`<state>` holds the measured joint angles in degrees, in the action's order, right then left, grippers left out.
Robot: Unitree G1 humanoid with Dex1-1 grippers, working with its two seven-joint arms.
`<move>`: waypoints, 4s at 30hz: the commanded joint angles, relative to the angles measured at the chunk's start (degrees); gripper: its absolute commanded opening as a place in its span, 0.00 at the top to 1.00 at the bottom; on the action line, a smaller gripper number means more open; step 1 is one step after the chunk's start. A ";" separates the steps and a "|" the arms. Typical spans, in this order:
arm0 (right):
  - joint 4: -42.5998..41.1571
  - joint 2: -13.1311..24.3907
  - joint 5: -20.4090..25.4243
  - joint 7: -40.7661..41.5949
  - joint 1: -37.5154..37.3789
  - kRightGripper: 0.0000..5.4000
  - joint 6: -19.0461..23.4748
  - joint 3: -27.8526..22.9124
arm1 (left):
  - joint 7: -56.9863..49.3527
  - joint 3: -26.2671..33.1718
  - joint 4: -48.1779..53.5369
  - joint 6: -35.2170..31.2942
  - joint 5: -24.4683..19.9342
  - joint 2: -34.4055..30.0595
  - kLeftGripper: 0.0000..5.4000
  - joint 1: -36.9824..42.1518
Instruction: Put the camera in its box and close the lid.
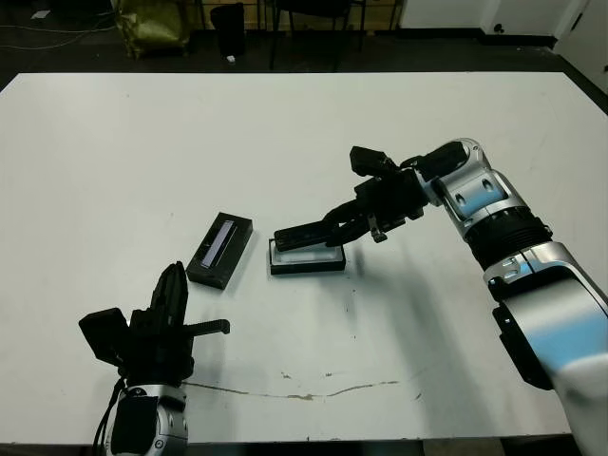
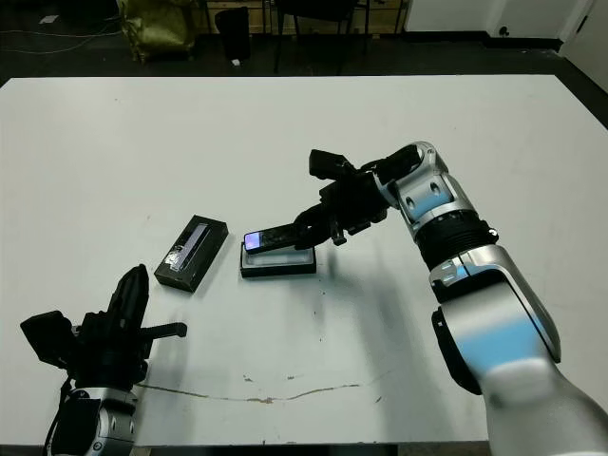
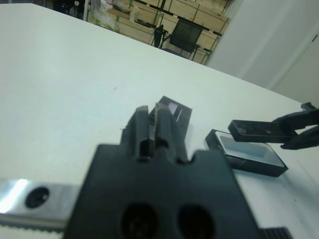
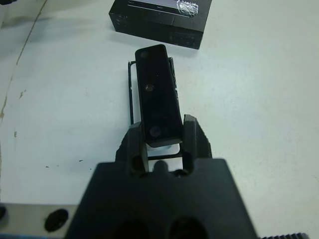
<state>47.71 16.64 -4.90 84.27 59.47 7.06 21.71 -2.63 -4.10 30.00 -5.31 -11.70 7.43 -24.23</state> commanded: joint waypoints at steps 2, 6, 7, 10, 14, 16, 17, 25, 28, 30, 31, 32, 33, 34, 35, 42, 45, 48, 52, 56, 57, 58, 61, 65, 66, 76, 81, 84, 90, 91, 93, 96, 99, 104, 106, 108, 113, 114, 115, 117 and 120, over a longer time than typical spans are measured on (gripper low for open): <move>0.12 0.51 -0.85 0.93 0.19 0.95 -0.25 0.78 | -0.59 -0.02 -0.26 -1.20 0.35 -0.10 1.00 -0.80; 0.13 0.65 -1.30 0.90 -0.24 0.95 -1.45 1.03 | -0.28 0.06 -0.49 -0.87 0.22 -0.24 1.00 -0.84; 0.15 0.63 -1.36 0.89 -0.27 0.95 -1.21 1.08 | -0.13 0.13 -0.67 -0.66 0.08 -0.25 1.00 -0.82; -0.30 0.72 -1.76 0.36 -0.55 0.95 -0.88 1.31 | -0.17 0.15 -0.67 -0.68 -0.17 -0.05 1.00 -0.83; -0.01 0.58 -1.88 0.42 -0.56 0.95 0.04 1.18 | 0.06 0.17 -1.08 -0.01 0.18 -0.23 1.00 -0.72; -0.39 0.70 -2.19 -0.11 -0.81 0.95 -0.43 1.29 | -0.12 0.14 -0.91 -0.27 0.38 -0.26 1.00 -0.76; -0.63 0.75 -2.39 -0.31 -0.89 0.95 -0.43 1.42 | -0.10 0.14 -0.84 -0.35 0.34 -0.29 1.00 -0.76; -2.15 0.65 -3.56 -1.68 -1.44 0.95 0.56 2.36 | 0.37 0.35 -1.45 0.53 -0.17 -0.26 1.00 -0.73; -2.60 0.58 -4.00 -1.97 -1.72 0.95 -0.99 2.84 | -0.12 0.11 -0.99 0.10 -0.08 0.02 1.00 -0.98; -3.02 0.52 -4.38 -2.29 -1.91 0.95 -1.25 3.22 | 0.01 0.11 -1.05 0.24 -0.20 0.02 1.00 -0.98; -3.32 0.47 -4.70 -2.37 -1.96 0.95 -0.92 3.54 | -0.21 0.02 -0.82 -0.09 0.03 0.01 1.00 -1.01; -3.56 0.39 -5.21 -2.53 -1.91 0.95 -0.16 4.02 | -0.24 -0.01 -0.70 -0.27 -0.06 0.02 1.00 -1.04; -3.82 0.31 -5.69 -2.59 -1.85 0.95 0.65 4.50 | -0.17 -0.01 -0.67 -0.29 -0.20 0.02 1.00 -1.06; -4.08 0.22 -6.18 -2.44 -1.72 0.95 1.49 5.10 | -0.05 -0.05 -0.74 -0.05 -0.11 -0.06 1.00 -1.08; -4.53 0.14 -6.56 -2.38 -1.73 0.95 2.26 5.58 | 0.13 -0.03 -0.92 0.22 -0.16 -0.12 1.00 -1.06; -6.49 -0.50 -6.84 -1.61 -2.71 0.95 1.38 7.22 | 0.20 -0.19 -1.58 1.28 0.23 -0.09 1.00 -1.15; -6.96 -0.68 -6.81 -1.83 -3.03 0.95 1.53 7.49 | -0.03 -0.19 -1.53 1.03 0.16 -0.02 1.00 -1.20; -6.84 -0.97 -7.05 -1.95 -3.05 0.95 2.16 7.86 | -0.33 -0.34 -1.28 0.77 0.32 0.12 1.00 -1.39; -7.02 -1.65 -7.06 -2.42 -3.34 0.95 4.26 7.95 | -0.47 -0.49 -1.28 0.92 0.34 0.15 1.00 -1.54; -8.86 -2.23 -7.95 -3.92 -4.01 0.95 4.40 9.07 | -0.54 -0.69 -1.43 1.25 0.68 0.17 1.00 -1.62; -9.35 -2.47 -8.05 -4.15 -4.26 0.95 4.22 9.36 | -0.57 -0.71 -1.39 1.10 0.67 0.18 1.00 -1.62; -9.65 -2.72 -7.94 -4.25 -4.50 0.95 4.00 9.46 | -0.69 -0.78 -1.29 0.92 0.76 0.21 1.00 -1.64; -9.90 -3.57 -7.83 -4.29 -4.81 0.95 3.79 10.02 | -0.86 -0.87 -1.28 0.74 0.61 0.34 1.00 -1.61; -10.70 -4.16 -8.37 -4.84 -5.01 0.95 6.14 10.67 | -0.93 -0.96 -1.70 1.32 0.92 0.26 1.00 -1.48; -10.61 -4.12 -8.26 -4.79 -5.06 0.95 5.84 10.64 | -0.97 -0.96 -1.69 1.28 0.94 0.26 1.00 -1.51; -7.52 -1.88 -8.83 -0.50 -2.27 0.71 -7.18 12.26 | -0.77 -0.65 -2.06 1.34 0.88 -0.01 1.00 -1.06; -5.90 -1.36 -9.33 -0.49 -1.23 0.52 -10.06 12.04 | -1.00 -0.89 -2.09 1.49 1.89 -0.17 1.00 -1.02; -5.23 -1.22 -9.72 -0.25 -0.61 0.41 -10.53 12.10 | -0.61 -0.70 -2.36 1.69 1.41 -0.06 1.00 -0.93; -5.08 -1.02 -10.19 0.65 0.23 0.18 -10.42 12.20 | -0.83 -0.67 -2.19 1.37 1.49 0.12 1.00 -0.75; -5.02 -1.07 -10.32 0.88 0.40 0.14 -9.78 12.24 | -0.66 -0.60 -2.38 1.65 1.39 0.09 1.00 -0.69; -5.06 -1.06 -10.55 0.75 0.50 0.06 -9.62 12.16 | -0.46 -0.54 -2.66 2.03 1.27 0.05 1.00 -0.62; -5.07 -1.05 -10.62 0.35 0.50 0.01 -9.77 11.73 | -0.76 -0.72 -2.27 1.46 1.61 -0.03 1.00 -0.60; -5.97 -0.72 -11.44 -1.23 0.48 0.01 -10.25 11.62 | -0.97 -0.81 -1.87 1.05 1.07 0.35 1.00 -0.93; -4.58 -0.77 -10.41 -2.08 1.05 0.01 -12.65 10.25 | -0.69 -0.64 -2.22 1.09 0.45 0.31 1.00 -0.82; -3.88 -0.82 -9.89 -2.50 1.42 0.01 -12.15 9.19 | -0.76 -0.73 -2.23 1.25 0.44 0.33 1.00 -0.93; -3.76 -0.75 -8.33 -3.21 1.43 0.01 -10.19 6.99 | -0.71 -0.74 -2.43 1.68 0.83 0.13 1.00 -0.88; -11.95 0.86 -2.54 -8.34 -2.42 0.01 -2.69 -1.17 | -0.92 -0.72 -2.42 1.88 1.42 0.04 1.00 -0.91; -15.25 1.29 -0.93 -9.76 -3.98 0.01 0.04 -3.18 | -0.97 -0.67 -2.35 1.75 1.29 0.12 1.00 -0.95; -19.03 1.75 0.71 -11.38 -5.85 0.01 2.12 -5.18 | -0.92 -0.62 -2.36 1.79 1.13 0.17 1.00 -0.99; -27.80 2.44 4.49 -15.59 -10.34 0.01 7.52 -9.82 | -0.97 -0.56 -2.16 1.54 0.63 0.40 1.00 -1.09; -42.73 2.64 7.59 -25.34 -19.18 0.02 13.63 -16.62 | -1.02 -0.40 -1.53 0.77 -0.11 0.48 1.00 -1.22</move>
<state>10.69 18.45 1.63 62.89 45.05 18.13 7.79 -3.23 -4.94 28.41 -3.30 -11.32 7.83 -24.70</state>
